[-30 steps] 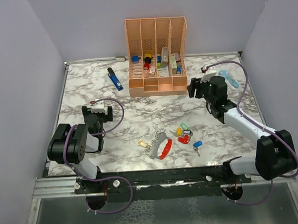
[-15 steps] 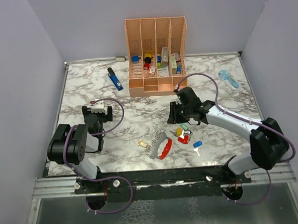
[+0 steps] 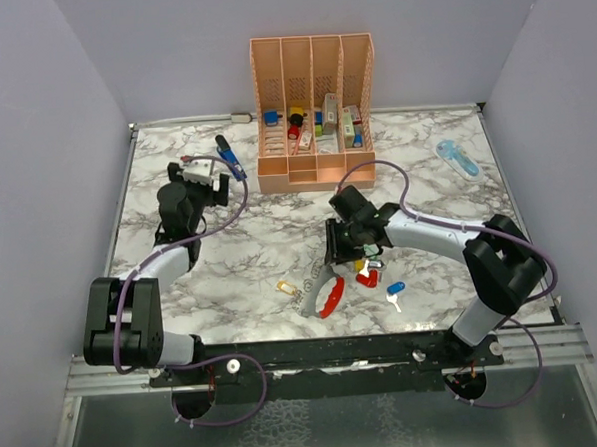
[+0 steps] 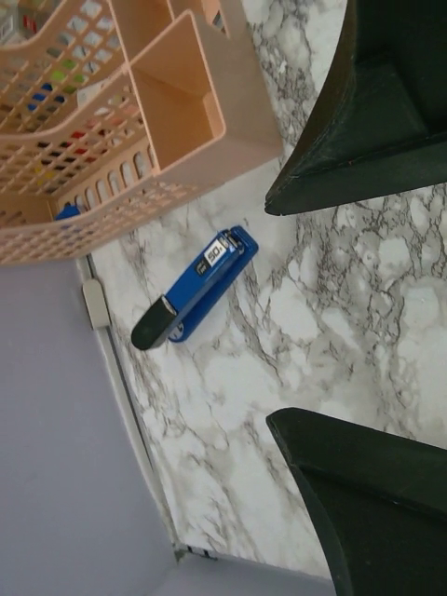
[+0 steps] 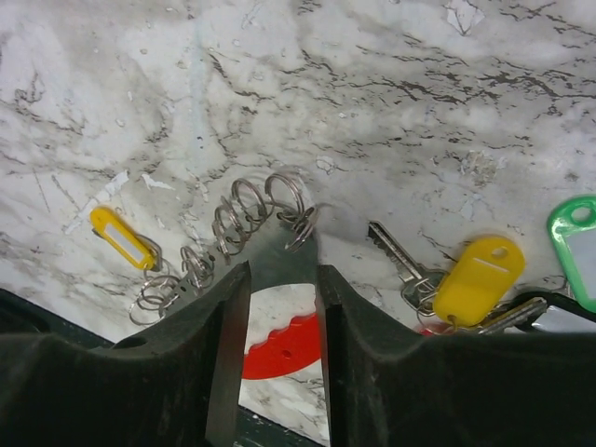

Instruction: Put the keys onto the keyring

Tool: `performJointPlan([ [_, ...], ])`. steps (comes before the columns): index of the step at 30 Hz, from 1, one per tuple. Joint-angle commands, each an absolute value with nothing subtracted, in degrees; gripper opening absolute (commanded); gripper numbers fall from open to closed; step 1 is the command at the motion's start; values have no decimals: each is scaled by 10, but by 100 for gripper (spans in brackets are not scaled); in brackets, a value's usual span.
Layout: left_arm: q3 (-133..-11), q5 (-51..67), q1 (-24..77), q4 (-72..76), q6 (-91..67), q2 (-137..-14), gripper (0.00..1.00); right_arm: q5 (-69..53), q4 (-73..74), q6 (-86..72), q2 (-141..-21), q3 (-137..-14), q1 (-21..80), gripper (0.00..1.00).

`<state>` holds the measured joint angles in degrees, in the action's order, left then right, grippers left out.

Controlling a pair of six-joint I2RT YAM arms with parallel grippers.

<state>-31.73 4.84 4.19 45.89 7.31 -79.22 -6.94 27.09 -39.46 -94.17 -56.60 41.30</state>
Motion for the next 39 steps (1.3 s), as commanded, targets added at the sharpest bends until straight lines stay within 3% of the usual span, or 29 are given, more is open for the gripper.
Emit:
performJointPlan([
  [1,-388,224,40,281,74,-789,85,-57,290,-396,-937,-600,422,36],
  [5,-428,325,45,198,76,-783,84,-10,304,-307,-890,-610,425,38],
  [9,-520,377,46,38,177,-788,84,1,271,-162,-837,-611,425,45],
  [14,-632,398,47,-167,376,-783,87,-65,146,45,-800,-526,425,47],
  [18,-690,394,47,-253,439,-773,90,-76,76,145,-784,-460,425,47],
  [26,-674,420,47,-251,418,-754,90,-140,-18,273,-755,-379,424,47],
  [39,-650,422,47,-237,417,-757,91,-166,-15,333,-825,-384,425,47],
])
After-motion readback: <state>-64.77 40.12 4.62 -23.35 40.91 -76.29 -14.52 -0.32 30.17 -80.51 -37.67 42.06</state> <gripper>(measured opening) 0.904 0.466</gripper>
